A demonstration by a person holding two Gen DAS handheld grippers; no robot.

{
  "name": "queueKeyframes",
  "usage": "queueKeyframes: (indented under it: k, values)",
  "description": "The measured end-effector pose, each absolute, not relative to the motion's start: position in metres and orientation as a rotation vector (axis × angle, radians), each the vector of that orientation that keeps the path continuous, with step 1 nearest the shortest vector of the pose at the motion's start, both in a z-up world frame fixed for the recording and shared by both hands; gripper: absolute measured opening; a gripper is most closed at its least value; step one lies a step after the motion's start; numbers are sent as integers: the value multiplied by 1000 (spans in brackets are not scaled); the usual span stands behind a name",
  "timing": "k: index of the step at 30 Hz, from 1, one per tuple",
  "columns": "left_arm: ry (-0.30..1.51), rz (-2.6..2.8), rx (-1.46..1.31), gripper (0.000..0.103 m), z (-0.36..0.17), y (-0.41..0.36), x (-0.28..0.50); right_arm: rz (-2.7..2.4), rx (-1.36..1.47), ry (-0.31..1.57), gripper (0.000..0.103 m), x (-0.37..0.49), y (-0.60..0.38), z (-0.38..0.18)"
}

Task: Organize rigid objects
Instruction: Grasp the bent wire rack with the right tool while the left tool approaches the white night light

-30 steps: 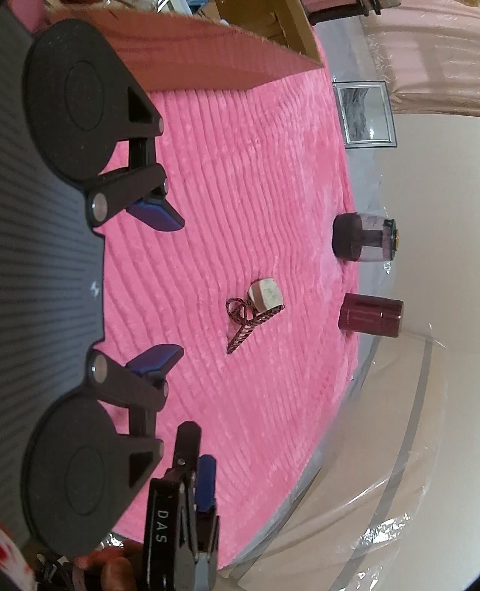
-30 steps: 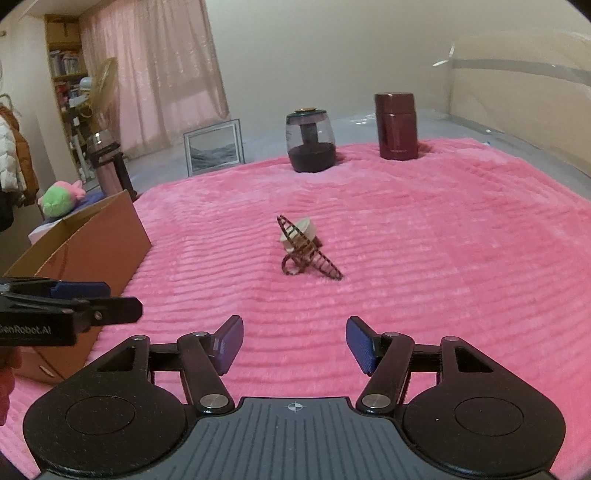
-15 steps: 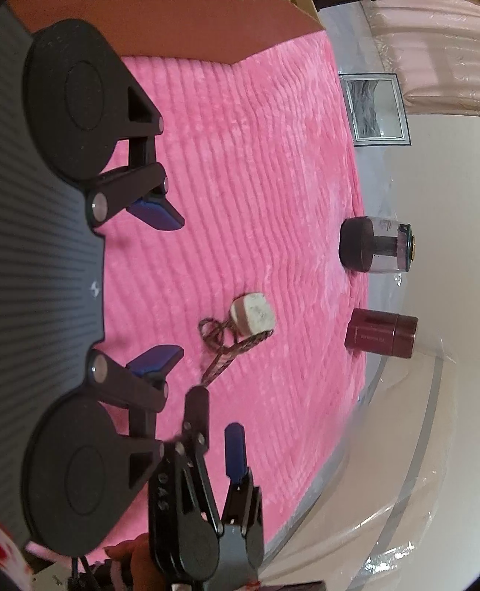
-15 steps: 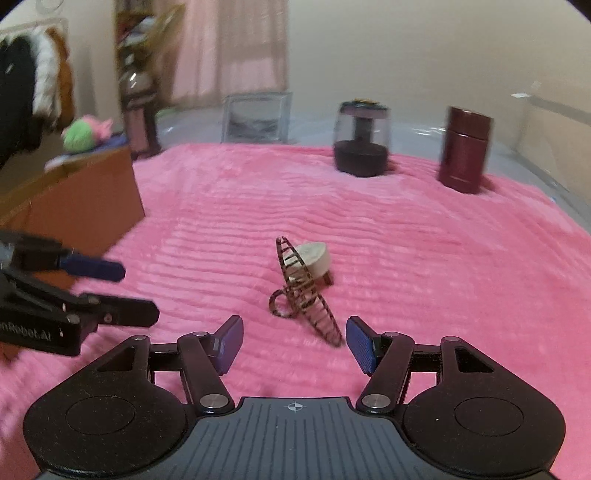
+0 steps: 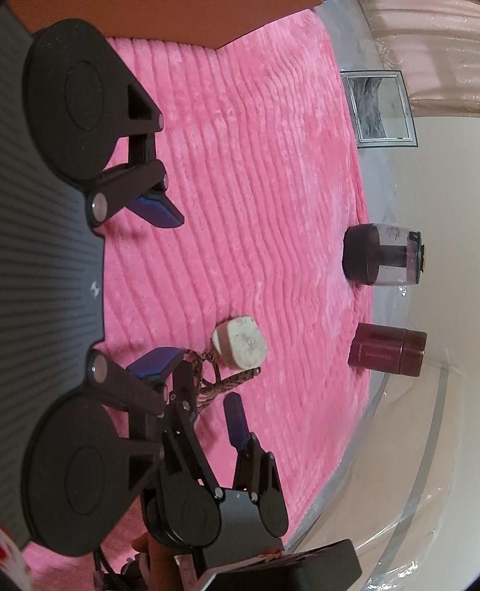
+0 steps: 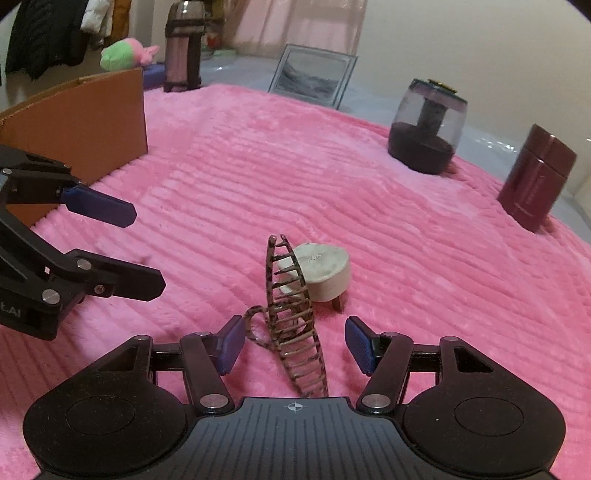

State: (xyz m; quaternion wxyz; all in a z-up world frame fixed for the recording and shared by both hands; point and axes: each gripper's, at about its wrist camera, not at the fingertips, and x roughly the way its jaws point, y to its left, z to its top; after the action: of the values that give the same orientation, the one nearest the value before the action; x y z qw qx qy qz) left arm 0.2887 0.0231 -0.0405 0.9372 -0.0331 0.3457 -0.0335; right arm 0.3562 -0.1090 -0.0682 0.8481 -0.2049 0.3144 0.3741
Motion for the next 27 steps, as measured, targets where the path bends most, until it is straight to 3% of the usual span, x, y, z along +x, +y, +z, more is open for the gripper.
queueKeyframes:
  k: [3, 4, 9, 27]
  values:
    - [707, -71, -69, 68, -42, 23, 292, 812, -442, 676, 38, 359, -107, -69]
    - [708, -70, -69, 68, -42, 23, 292, 815, -444, 678, 30, 359, -107, -69]
    - [704, -83, -74, 68, -42, 20, 297, 786, -399, 681, 24, 355, -114, -65]
    - [629, -198, -221, 67, -61, -3, 373, 496, -148, 662, 24, 348, -187, -42]
